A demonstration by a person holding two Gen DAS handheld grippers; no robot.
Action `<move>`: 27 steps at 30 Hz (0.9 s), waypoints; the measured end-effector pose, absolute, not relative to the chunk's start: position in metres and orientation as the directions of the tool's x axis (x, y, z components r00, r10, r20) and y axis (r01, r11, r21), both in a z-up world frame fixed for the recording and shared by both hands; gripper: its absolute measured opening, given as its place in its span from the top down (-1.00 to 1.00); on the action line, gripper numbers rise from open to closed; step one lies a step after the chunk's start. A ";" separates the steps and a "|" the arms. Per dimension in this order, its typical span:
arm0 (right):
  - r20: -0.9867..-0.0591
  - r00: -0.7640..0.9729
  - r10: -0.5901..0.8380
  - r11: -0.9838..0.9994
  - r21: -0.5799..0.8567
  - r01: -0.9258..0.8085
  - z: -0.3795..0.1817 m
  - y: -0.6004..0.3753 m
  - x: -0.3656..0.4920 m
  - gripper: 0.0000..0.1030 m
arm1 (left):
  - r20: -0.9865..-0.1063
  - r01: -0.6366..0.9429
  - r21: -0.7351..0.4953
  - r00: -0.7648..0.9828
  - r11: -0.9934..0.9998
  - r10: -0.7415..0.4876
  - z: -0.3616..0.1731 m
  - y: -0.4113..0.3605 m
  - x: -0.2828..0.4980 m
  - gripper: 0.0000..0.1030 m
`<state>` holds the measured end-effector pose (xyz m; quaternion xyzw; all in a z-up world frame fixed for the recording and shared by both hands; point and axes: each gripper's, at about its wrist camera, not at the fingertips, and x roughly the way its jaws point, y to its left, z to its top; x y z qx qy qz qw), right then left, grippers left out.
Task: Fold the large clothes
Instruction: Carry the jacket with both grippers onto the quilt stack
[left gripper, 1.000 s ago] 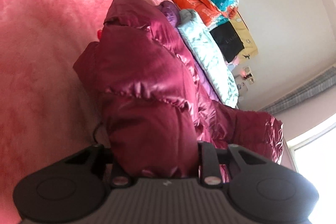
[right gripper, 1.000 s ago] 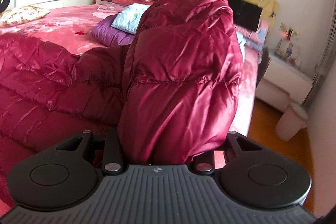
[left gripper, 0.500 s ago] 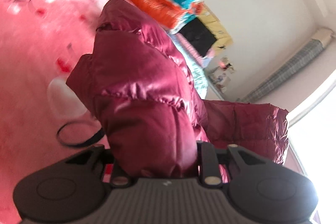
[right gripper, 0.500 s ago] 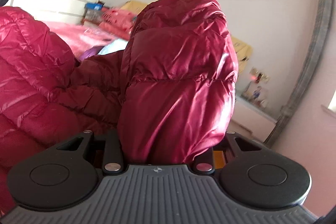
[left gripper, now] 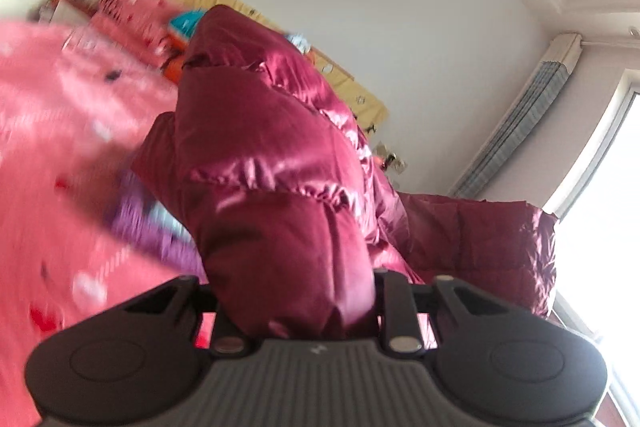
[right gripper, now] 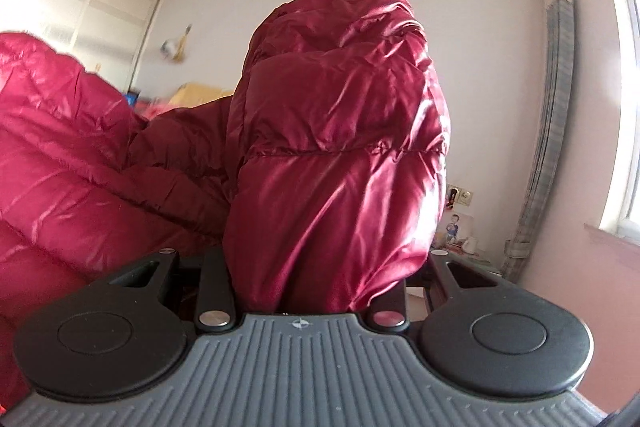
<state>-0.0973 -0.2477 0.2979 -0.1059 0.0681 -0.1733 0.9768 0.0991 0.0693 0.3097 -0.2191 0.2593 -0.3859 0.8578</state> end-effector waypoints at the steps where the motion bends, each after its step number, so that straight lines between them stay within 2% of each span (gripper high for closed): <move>1: -0.079 0.932 -0.353 0.919 -0.217 0.329 0.304 -0.257 -0.076 0.19 | -0.268 0.561 -0.559 0.575 0.611 -0.773 0.318 0.061 0.117 0.50; 4: -0.049 0.934 -0.354 0.923 -0.181 0.340 0.314 -0.284 -0.013 0.19 | -0.246 0.605 -0.500 0.587 0.619 -0.772 0.338 0.036 0.169 0.49; 9: -0.082 0.922 -0.380 0.922 -0.115 0.369 0.308 -0.337 0.104 0.19 | -0.230 0.624 -0.454 0.607 0.636 -0.761 0.335 -0.015 0.264 0.44; 17: -0.231 0.875 -0.425 0.905 -0.108 0.411 0.253 -0.388 0.264 0.19 | -0.367 0.515 -0.480 0.617 0.710 -0.696 0.268 -0.076 0.396 0.43; 23: -0.334 0.848 -0.411 0.911 -0.119 0.395 0.207 -0.410 0.341 0.16 | -0.432 0.480 -0.432 0.633 0.764 -0.642 0.231 -0.101 0.443 0.40; 25: -0.366 0.838 -0.404 0.914 -0.123 0.387 0.198 -0.403 0.348 0.10 | -0.453 0.460 -0.427 0.636 0.778 -0.625 0.220 -0.101 0.453 0.35; 27: -0.388 0.825 -0.411 0.911 -0.144 0.386 0.191 -0.399 0.356 -0.12 | -0.467 0.442 -0.424 0.641 0.791 -0.609 0.213 -0.098 0.450 0.22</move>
